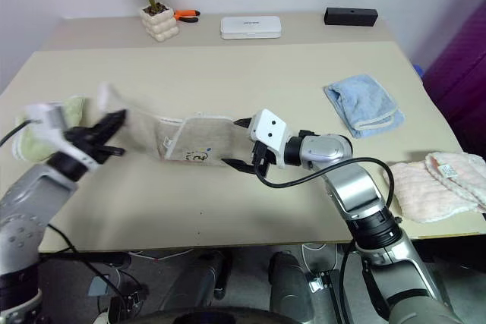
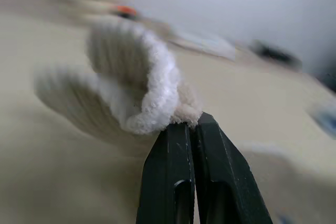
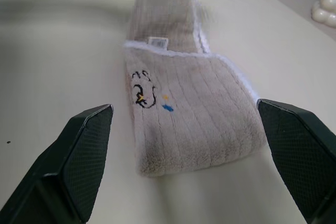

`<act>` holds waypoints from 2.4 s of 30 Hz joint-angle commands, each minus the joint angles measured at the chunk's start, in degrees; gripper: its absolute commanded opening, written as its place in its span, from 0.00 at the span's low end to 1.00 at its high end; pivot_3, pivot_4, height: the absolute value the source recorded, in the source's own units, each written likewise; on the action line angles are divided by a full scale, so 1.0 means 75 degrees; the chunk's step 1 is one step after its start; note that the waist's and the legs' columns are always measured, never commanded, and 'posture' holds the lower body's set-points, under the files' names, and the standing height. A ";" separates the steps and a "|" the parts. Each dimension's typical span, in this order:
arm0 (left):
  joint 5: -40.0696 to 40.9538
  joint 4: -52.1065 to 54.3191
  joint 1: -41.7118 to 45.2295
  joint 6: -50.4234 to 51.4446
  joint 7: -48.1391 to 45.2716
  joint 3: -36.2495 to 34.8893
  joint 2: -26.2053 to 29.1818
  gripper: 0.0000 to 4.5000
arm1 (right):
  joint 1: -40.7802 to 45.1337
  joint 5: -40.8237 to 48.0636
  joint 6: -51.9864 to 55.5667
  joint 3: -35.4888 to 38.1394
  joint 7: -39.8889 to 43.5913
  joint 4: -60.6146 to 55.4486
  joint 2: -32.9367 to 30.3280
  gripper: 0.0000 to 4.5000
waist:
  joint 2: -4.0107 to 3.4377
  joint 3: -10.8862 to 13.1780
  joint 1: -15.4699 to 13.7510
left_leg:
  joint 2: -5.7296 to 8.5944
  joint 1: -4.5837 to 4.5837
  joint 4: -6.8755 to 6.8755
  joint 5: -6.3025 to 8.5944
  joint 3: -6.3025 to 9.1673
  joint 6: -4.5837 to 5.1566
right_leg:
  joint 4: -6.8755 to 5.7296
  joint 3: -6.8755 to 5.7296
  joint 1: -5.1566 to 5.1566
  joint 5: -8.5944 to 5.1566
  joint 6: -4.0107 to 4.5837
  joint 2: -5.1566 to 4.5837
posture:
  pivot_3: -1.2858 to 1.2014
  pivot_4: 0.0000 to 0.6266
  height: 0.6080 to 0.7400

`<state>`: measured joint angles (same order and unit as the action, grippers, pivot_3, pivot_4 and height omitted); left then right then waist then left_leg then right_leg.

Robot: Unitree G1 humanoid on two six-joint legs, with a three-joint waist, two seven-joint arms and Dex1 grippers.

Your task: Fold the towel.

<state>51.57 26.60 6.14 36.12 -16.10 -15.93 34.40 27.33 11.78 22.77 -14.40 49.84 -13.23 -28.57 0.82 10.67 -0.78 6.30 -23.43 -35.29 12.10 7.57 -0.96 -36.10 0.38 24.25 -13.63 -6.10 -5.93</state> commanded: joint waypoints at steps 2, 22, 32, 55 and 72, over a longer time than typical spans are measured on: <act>-0.1151 0.0361 0.0516 -0.0029 -0.1367 0.1963 0.0390 0.02 | 0.0119 -0.0058 -0.0216 0.0081 0.0016 -0.0071 -0.0007 1.00 | 0.0000 0.0000 0.0061 | 0.0000 0.0001 0.0007 0.0000 -0.0012 0.0001 | 0.0001 0.0011 0.0006 0.0002 -0.0002 0.0000 | 0.52 0.24 0.94; -0.0141 -0.0194 0.0415 0.0516 -0.2335 0.0402 -0.0107 0.52 | 0.0320 -0.0157 -0.0076 0.0594 -0.0194 0.0342 -0.0463 0.71 | -0.0001 0.0004 0.0191 | -0.0017 0.0000 0.0015 0.0000 -0.0019 0.0000 | -0.0006 0.0025 0.0025 0.0014 -0.0018 0.0007 | 0.52 0.24 0.94; -0.2761 -0.1278 0.1139 -0.0340 -0.1111 0.1470 -0.0490 0.01 | 0.1247 0.0019 0.0555 0.0141 -0.1251 0.1014 0.1710 0.04 | 0.0000 0.0000 0.0190 | -0.0015 0.0003 0.0013 -0.0003 -0.0020 -0.0004 | -0.0008 0.0025 0.0023 0.0030 -0.0033 0.0014 | 0.52 0.24 0.94; -0.3394 -0.0056 -0.1825 -0.2126 -0.2129 0.0441 -0.0600 0.00 | 0.0628 0.1243 0.4207 0.1490 -0.1918 0.0711 0.1829 0.98 | -0.0008 -0.0003 0.0216 | -0.0020 0.0003 0.0019 -0.0002 -0.0022 -0.0006 | -0.0010 0.0037 0.0035 0.0048 -0.0033 0.0015 | 0.52 0.24 0.94; -0.3277 0.0548 -0.2141 -0.1830 -0.2259 0.0516 -0.0430 0.00 | 0.1484 0.2012 0.4980 0.2043 -0.2896 0.2571 0.3888 0.34 | -0.0013 -0.0001 0.0242 | -0.0025 0.0005 0.0022 -0.0002 -0.0026 -0.0006 | -0.0008 0.0040 0.0038 0.0049 -0.0031 0.0026 | 0.52 0.24 0.94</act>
<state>26.88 28.35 -9.72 22.33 -33.39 -11.97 31.28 36.47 24.36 59.82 -0.83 28.32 7.42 -0.40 0.73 10.66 1.04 6.11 -23.40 -35.12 12.09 7.37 -1.00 -36.15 0.68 24.54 -13.26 -6.33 -5.74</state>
